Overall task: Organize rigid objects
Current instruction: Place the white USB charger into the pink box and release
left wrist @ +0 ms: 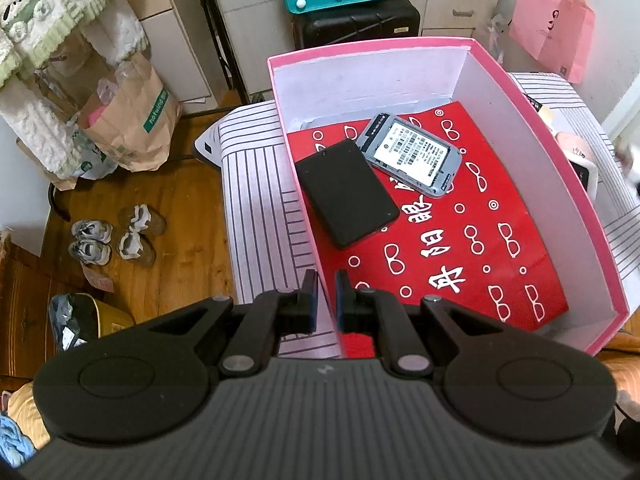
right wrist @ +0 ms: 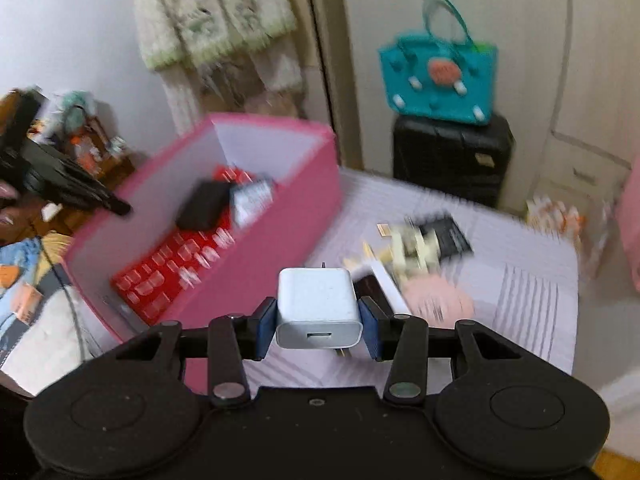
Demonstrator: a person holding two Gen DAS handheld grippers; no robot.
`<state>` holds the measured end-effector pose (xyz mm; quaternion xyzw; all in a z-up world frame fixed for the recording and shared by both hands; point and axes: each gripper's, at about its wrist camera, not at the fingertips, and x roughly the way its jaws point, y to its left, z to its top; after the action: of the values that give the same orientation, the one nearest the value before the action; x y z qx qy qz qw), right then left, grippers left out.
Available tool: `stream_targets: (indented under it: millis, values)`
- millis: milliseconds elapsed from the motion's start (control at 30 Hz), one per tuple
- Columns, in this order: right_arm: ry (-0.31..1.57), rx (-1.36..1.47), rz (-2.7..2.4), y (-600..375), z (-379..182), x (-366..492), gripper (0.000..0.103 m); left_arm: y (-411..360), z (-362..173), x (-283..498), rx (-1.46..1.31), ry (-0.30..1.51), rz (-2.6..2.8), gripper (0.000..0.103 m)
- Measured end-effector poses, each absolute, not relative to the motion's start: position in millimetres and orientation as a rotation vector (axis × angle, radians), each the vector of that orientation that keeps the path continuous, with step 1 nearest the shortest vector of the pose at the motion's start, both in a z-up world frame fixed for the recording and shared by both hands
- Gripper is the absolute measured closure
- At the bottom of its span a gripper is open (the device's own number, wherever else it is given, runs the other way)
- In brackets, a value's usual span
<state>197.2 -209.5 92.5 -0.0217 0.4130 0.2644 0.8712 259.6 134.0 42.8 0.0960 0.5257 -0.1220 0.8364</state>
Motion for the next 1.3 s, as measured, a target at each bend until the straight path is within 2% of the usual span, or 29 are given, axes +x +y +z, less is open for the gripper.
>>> stream_targets:
  millis: [200, 333, 700, 933, 1033, 1200, 1300]
  values:
    - [0.788, -0.082, 0.726, -161.5, 123.3, 217.1, 0.053, 133.9, 42.1, 262.4, 0.197, 1.108, -0.253, 0.095]
    - [0.824, -0.175, 0.853, -107.3, 115.6, 237.6, 0.053, 129.5, 39.7, 259.2, 0.23, 1.058, -0.238, 0.095]
    - [1.203, -0.487, 0.892, 21.2, 32.4, 292.9, 0.054, 131.6, 39.8, 257.0, 0.2, 1.053, -0.251, 0.095]
    - [1.248, -0.533, 0.837, 37.2, 2.2, 292.5, 0.054, 136.7, 38.7, 258.3, 0.179, 1.046, -0.269, 0.095]
    - [1.189, -0.558, 0.835, 44.4, -1.4, 292.2, 0.056, 137.6, 37.8, 259.4, 0.173, 1.04, -0.271, 0.095]
    - [1.222, -0.474, 0.873, 44.0, -0.9, 304.2, 0.055, 140.4, 37.0, 263.6, 0.159, 1.041, -0.27, 0.095]
    - [1.23, -0.384, 0.864, 30.1, 15.3, 309.7, 0.049, 140.8, 37.4, 261.8, 0.16, 1.039, -0.275, 0.095]
